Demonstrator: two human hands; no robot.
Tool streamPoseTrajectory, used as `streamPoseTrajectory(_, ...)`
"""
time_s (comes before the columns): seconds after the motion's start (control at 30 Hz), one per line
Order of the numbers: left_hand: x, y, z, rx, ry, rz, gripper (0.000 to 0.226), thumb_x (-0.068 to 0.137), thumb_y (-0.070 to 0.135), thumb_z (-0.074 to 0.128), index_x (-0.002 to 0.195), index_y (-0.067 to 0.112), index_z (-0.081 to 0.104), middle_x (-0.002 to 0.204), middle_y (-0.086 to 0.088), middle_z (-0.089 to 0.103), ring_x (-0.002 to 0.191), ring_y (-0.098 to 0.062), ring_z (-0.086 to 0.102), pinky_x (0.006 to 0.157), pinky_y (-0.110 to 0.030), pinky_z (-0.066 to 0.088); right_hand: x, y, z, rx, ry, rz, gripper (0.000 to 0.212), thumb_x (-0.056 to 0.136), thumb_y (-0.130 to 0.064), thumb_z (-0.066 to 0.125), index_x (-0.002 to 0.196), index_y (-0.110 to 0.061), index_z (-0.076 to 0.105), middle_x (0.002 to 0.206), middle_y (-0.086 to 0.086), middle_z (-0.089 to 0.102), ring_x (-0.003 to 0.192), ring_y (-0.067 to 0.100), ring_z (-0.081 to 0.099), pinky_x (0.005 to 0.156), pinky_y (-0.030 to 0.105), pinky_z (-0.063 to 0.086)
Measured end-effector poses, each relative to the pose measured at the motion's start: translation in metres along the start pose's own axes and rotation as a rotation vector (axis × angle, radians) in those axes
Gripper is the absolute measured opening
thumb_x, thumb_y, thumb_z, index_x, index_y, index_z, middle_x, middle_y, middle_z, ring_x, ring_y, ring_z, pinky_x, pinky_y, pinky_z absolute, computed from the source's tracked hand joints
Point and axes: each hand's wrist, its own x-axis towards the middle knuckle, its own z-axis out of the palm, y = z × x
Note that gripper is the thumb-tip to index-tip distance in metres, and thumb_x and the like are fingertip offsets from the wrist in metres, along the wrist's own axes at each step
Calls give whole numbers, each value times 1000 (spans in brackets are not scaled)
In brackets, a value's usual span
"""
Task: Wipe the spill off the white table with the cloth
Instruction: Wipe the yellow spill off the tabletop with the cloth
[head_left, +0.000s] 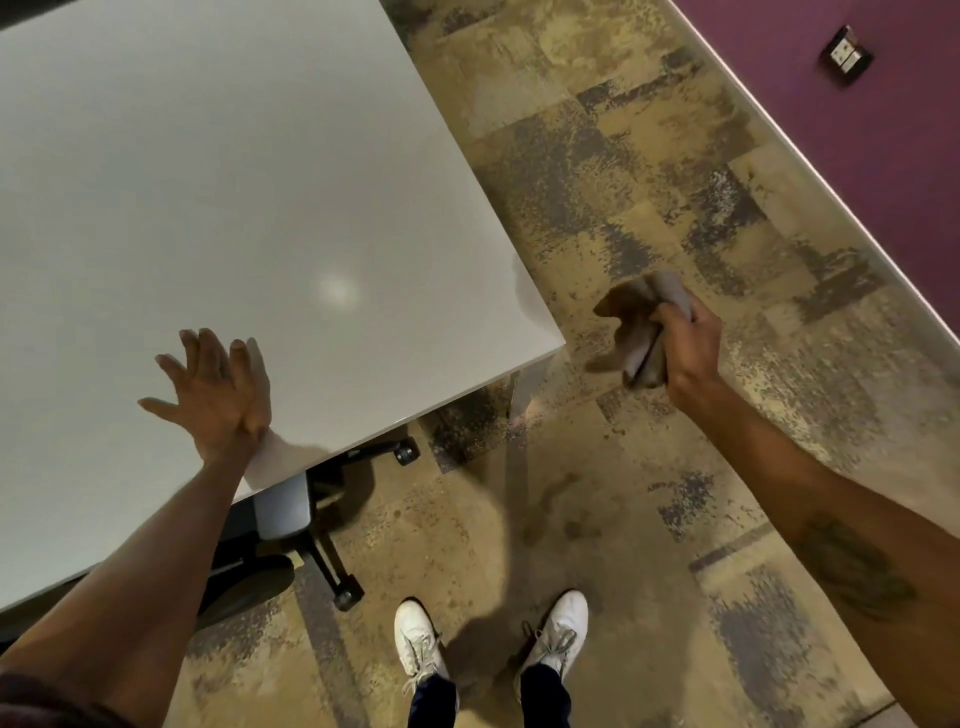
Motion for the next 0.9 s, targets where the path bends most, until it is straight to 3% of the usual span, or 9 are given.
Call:
streamPoseTrajectory(0.03, -1, 0, 0, 27, -6, 2, 50, 109, 49, 29, 144, 16, 43, 156, -2, 34, 148, -38, 27, 103, -83, 20, 4, -9, 6, 107, 0, 76, 32, 89, -1, 51, 104, -23, 70, 98, -1, 73, 86, 11, 72, 75, 26, 59)
streamPoseTrajectory(0.2, -3, 6, -7, -7, 17, -15, 50, 107, 49, 31, 141, 14, 42, 151, -3, 38, 141, -40, 33, 101, -83, 24, 22, -29, 38, 270, -131, 254, 22, 93, -11, 60, 107, -28, 63, 99, -1, 71, 90, 18, 72, 82, 38, 60)
streamPoseTrajectory(0.37, -7, 12, -15, -25, 8, -16, 50, 107, 47, 32, 140, 11, 42, 151, -5, 39, 142, -42, 32, 105, -81, 23, 37, -33, 66, 78, -51, 246, 42, 94, -13, 58, 136, -19, 54, 109, 0, 67, 94, 14, 66, 87, 33, 54)
streamPoseTrajectory(0.5, -11, 17, -22, -70, -4, -10, 60, 104, 53, 23, 141, 10, 43, 153, -4, 40, 146, -41, 30, 108, -79, 19, 36, -33, 102, 45, -28, 309, 47, 96, -16, 55, 142, -25, 47, 99, -8, 61, 84, 8, 60, 73, 25, 49)
streamPoseTrajectory(0.57, -12, 18, -24, -55, -19, -10, 59, 105, 52, 25, 143, 10, 42, 155, -4, 39, 146, -41, 29, 109, -79, 20, 35, -30, 121, -38, -3, 316, 49, 95, -20, 54, 143, -28, 45, 106, -7, 57, 90, 12, 57, 80, 26, 47)
streamPoseTrajectory(0.73, -9, 14, -23, -76, -43, -3, 61, 106, 53, 25, 148, 12, 40, 160, -2, 36, 150, -39, 26, 112, -79, 16, 39, -24, 142, -104, 129, 348, 38, 92, -21, 52, 130, -26, 54, 98, -3, 56, 86, 18, 53, 76, 29, 41)
streamPoseTrajectory(0.83, -10, 13, -21, -93, -47, -3, 64, 106, 57, 25, 150, 12, 40, 161, -1, 36, 150, -39, 26, 112, -79, 15, 50, -24, 144, -59, 220, 445, 36, 92, -19, 52, 128, -19, 56, 104, 7, 61, 93, 25, 58, 83, 38, 50)
streamPoseTrajectory(0.9, -10, 14, -20, -83, -55, -12, 64, 106, 57, 28, 151, 12, 40, 162, -1, 35, 151, -39, 26, 112, -79, 16, 59, -24, 147, -28, 249, 516, 30, 93, -20, 52, 119, -9, 60, 88, 16, 67, 79, 28, 64, 83, 41, 56)
